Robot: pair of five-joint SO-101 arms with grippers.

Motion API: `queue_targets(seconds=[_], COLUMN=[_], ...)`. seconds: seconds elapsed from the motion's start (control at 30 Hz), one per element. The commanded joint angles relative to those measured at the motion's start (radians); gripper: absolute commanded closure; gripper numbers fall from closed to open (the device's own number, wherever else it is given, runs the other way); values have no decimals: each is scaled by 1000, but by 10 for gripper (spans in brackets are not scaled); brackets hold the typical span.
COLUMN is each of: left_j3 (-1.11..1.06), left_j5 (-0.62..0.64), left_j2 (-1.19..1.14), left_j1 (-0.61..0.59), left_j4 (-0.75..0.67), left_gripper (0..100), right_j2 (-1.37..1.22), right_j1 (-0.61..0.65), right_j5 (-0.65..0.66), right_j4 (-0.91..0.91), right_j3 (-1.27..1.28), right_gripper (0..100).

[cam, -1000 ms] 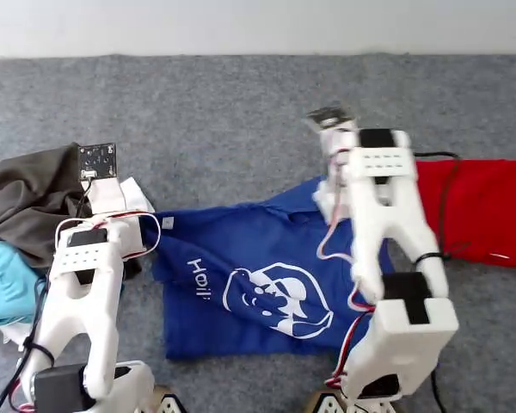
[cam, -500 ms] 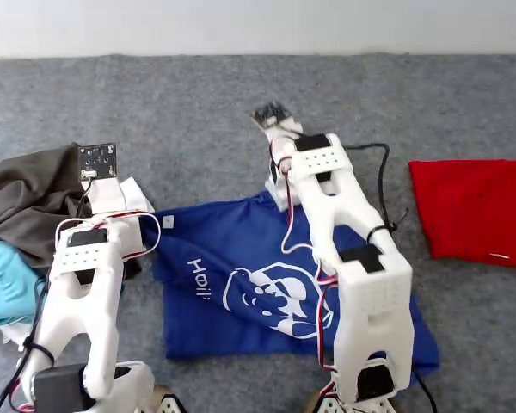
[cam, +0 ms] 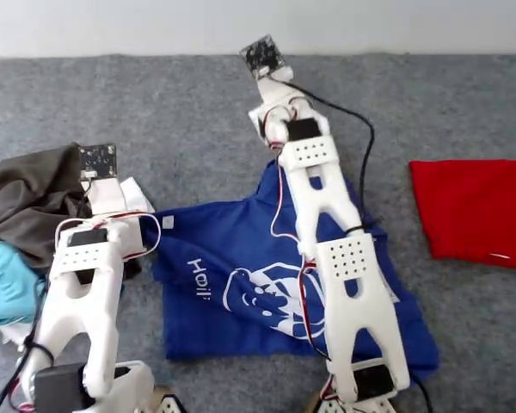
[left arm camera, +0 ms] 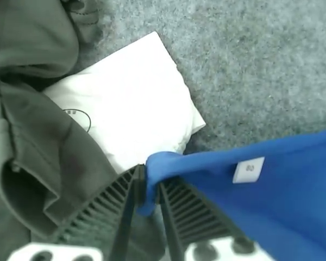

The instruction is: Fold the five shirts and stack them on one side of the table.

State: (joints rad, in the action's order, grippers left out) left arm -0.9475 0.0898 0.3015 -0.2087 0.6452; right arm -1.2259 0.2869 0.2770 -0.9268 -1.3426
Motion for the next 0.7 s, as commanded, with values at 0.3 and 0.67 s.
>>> queue_targets(seconds=[0.3,0.67], left_j3=[38,38], left_j5=[-8,-8], left_j2=[2,3], left_j1=[6,3], left_j4=[-3,-3], left_gripper=[987,987], right_j2=[47,243], right_j1=[-110,-168], right_j5=[91,69], right_j4=[-881,-872], right_j3=[-319,359], right_gripper=[983,985])
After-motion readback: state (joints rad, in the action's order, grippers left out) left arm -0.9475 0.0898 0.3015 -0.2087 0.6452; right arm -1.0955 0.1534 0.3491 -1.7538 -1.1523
